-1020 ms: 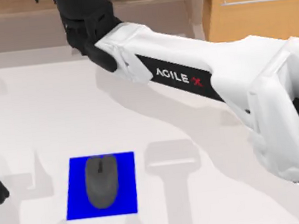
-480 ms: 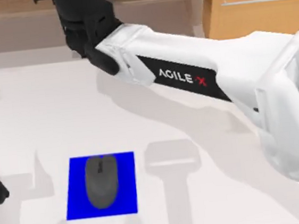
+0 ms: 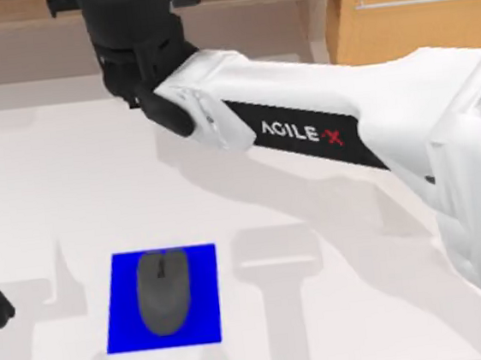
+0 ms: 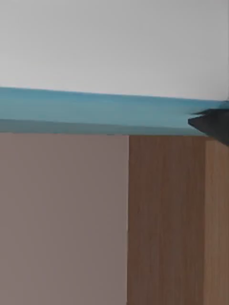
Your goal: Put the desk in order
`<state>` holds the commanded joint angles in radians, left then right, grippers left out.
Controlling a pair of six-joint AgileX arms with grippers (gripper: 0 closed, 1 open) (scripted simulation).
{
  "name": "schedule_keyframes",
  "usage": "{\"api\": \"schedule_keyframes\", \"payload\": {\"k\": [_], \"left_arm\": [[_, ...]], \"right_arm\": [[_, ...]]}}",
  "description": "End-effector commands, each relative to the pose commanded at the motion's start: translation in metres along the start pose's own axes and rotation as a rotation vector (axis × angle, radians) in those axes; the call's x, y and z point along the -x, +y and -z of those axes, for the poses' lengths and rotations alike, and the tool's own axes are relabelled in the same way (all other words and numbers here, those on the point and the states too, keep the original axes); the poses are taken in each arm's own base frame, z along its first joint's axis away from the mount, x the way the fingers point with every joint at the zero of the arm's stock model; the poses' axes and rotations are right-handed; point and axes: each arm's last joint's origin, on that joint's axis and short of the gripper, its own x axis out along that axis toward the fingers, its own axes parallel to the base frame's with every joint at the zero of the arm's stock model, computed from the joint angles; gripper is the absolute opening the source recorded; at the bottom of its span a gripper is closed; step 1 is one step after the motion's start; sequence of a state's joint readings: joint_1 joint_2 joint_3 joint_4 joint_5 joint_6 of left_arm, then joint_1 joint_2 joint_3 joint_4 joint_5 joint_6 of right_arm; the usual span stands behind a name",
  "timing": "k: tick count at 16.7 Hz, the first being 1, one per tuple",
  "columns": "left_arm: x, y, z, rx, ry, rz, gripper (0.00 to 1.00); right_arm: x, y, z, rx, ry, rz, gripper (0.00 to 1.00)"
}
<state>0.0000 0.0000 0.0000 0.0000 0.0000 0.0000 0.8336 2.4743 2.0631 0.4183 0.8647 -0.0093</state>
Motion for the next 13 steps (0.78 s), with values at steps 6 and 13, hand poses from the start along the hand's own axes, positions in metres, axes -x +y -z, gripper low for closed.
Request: {"api": "schedule_keyframes", "payload": {"k": [6, 13], "left_arm": [[0.000, 0.000, 0.000, 0.000, 0.000, 0.000, 1.00], [0.000, 0.000, 0.000, 0.000, 0.000, 0.000, 1.00]], "right_arm": [[0.016, 0.004, -0.010, -0.029, -0.011, -0.073, 0.00], [0.086, -0.005, -0.022, -0.153, 0.015, -0.417, 0.00]]}}
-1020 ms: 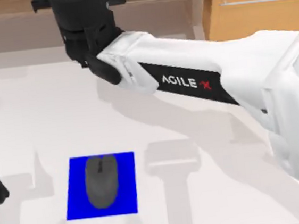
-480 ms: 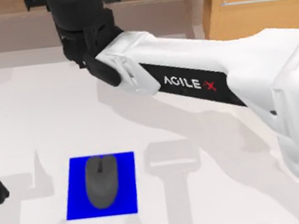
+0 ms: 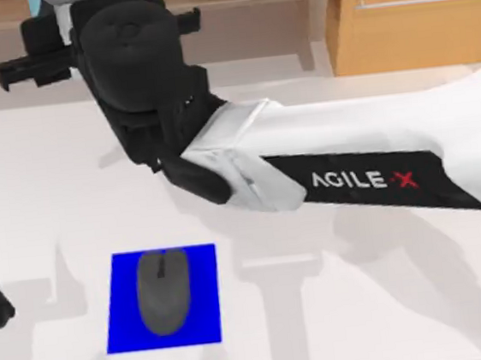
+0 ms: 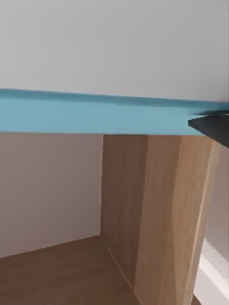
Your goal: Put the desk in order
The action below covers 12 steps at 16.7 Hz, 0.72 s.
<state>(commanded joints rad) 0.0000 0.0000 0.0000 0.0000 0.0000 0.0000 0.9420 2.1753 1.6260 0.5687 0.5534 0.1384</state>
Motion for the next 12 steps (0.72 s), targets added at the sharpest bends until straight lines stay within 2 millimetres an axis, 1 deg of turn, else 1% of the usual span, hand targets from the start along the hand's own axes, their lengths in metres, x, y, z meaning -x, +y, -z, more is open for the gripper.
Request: {"api": "schedule_keyframes", "payload": {"k": [1, 2, 4, 6, 8, 10, 12], "left_arm": [[0.000, 0.000, 0.000, 0.000, 0.000, 0.000, 1.00], [0.000, 0.000, 0.000, 0.000, 0.000, 0.000, 1.00], [0.000, 0.000, 0.000, 0.000, 0.000, 0.000, 1.00], [0.000, 0.000, 0.000, 0.000, 0.000, 0.000, 1.00], [0.000, 0.000, 0.000, 0.000, 0.000, 0.000, 1.00], [0.000, 0.000, 0.000, 0.000, 0.000, 0.000, 1.00], [0.000, 0.000, 0.000, 0.000, 0.000, 0.000, 1.00]], "right_arm": [[0.009, -0.007, -0.010, -0.036, -0.011, -0.042, 0.00], [0.017, -0.018, -0.022, -0.077, -0.031, -0.075, 0.00], [0.033, -0.048, -0.050, -0.158, -0.080, -0.128, 0.00], [0.050, -0.088, -0.078, -0.230, -0.142, -0.157, 0.00], [0.069, -0.132, -0.101, -0.287, -0.204, -0.165, 0.00], [0.090, -0.178, -0.116, -0.325, -0.254, -0.149, 0.00], [0.113, -0.221, -0.122, -0.350, -0.285, -0.112, 0.00]]}}
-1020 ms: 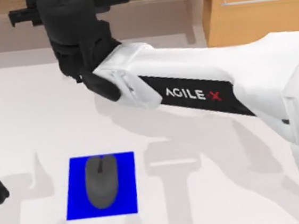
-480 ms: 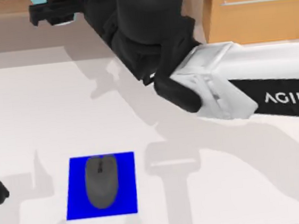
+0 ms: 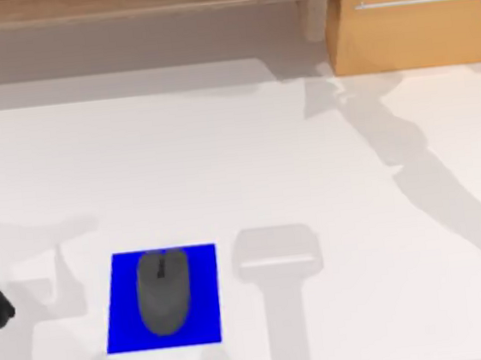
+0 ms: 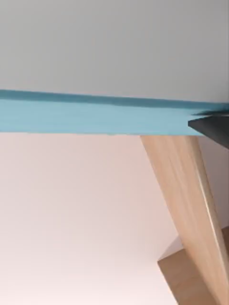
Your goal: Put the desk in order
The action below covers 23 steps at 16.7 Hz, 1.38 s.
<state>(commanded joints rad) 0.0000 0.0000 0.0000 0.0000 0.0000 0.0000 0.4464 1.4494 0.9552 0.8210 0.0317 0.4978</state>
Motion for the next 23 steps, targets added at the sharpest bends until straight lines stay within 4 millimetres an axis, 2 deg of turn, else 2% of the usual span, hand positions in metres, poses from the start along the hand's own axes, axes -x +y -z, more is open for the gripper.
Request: {"api": "schedule_keyframes", "payload": {"k": [2, 5, 9, 14, 18, 20, 23], "left_arm": [[0.000, 0.000, 0.000, 0.000, 0.000, 0.000, 1.00], [0.000, 0.000, 0.000, 0.000, 0.000, 0.000, 1.00], [0.000, 0.000, 0.000, 0.000, 0.000, 0.000, 1.00], [0.000, 0.000, 0.000, 0.000, 0.000, 0.000, 1.00], [0.000, 0.000, 0.000, 0.000, 0.000, 0.000, 1.00], [0.000, 0.000, 0.000, 0.000, 0.000, 0.000, 1.00], [0.000, 0.000, 0.000, 0.000, 0.000, 0.000, 1.00]], "right_arm": [[0.024, -0.035, -0.017, -0.015, -0.018, 0.057, 0.00], [0.062, -0.088, -0.030, -0.052, -0.018, 0.185, 0.00], [0.112, -0.154, -0.034, -0.162, -0.011, 0.411, 0.00], [0.165, -0.223, -0.031, -0.415, -0.031, 0.687, 0.00], [0.185, -0.267, -0.028, -0.657, -0.066, 0.816, 0.00], [0.184, -0.286, -0.027, -0.764, -0.082, 0.833, 0.00], [0.170, -0.310, -0.029, -0.889, -0.099, 0.814, 0.00]]}}
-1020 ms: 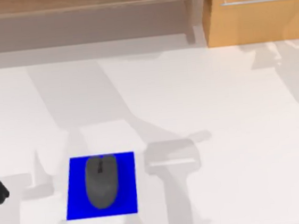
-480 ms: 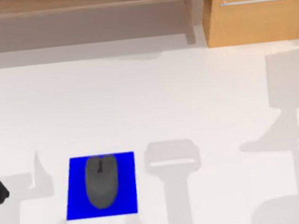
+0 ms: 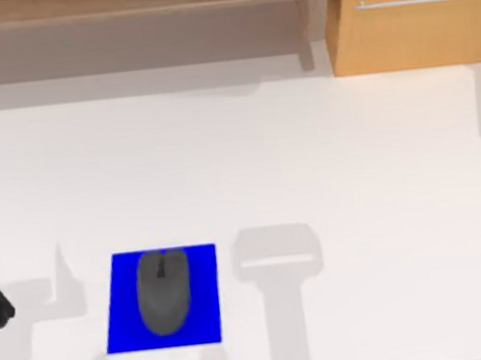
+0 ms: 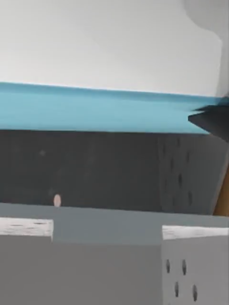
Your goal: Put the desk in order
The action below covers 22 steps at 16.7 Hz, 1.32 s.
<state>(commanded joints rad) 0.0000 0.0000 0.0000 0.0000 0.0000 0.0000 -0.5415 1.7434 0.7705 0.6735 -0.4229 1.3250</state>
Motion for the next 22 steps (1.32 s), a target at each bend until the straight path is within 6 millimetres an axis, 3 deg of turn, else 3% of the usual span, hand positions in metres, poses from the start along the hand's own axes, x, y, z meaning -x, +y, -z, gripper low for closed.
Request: {"api": "schedule_keyframes", "payload": {"k": [5, 13, 19, 22], "left_arm": [[0.000, 0.000, 0.000, 0.000, 0.000, 0.000, 1.00], [0.000, 0.000, 0.000, 0.000, 0.000, 0.000, 1.00], [0.000, 0.000, 0.000, 0.000, 0.000, 0.000, 1.00], [0.000, 0.000, 0.000, 0.000, 0.000, 0.000, 1.00]], "right_arm": [[-0.032, 0.001, -0.005, -0.105, 0.051, -0.015, 0.00], [-0.034, 0.000, -0.006, -0.114, 0.052, -0.015, 0.00], [-0.062, 0.005, -0.003, -0.111, 0.057, -0.018, 0.00], [-0.064, 0.004, -0.004, -0.113, 0.055, -0.014, 0.00]]}}
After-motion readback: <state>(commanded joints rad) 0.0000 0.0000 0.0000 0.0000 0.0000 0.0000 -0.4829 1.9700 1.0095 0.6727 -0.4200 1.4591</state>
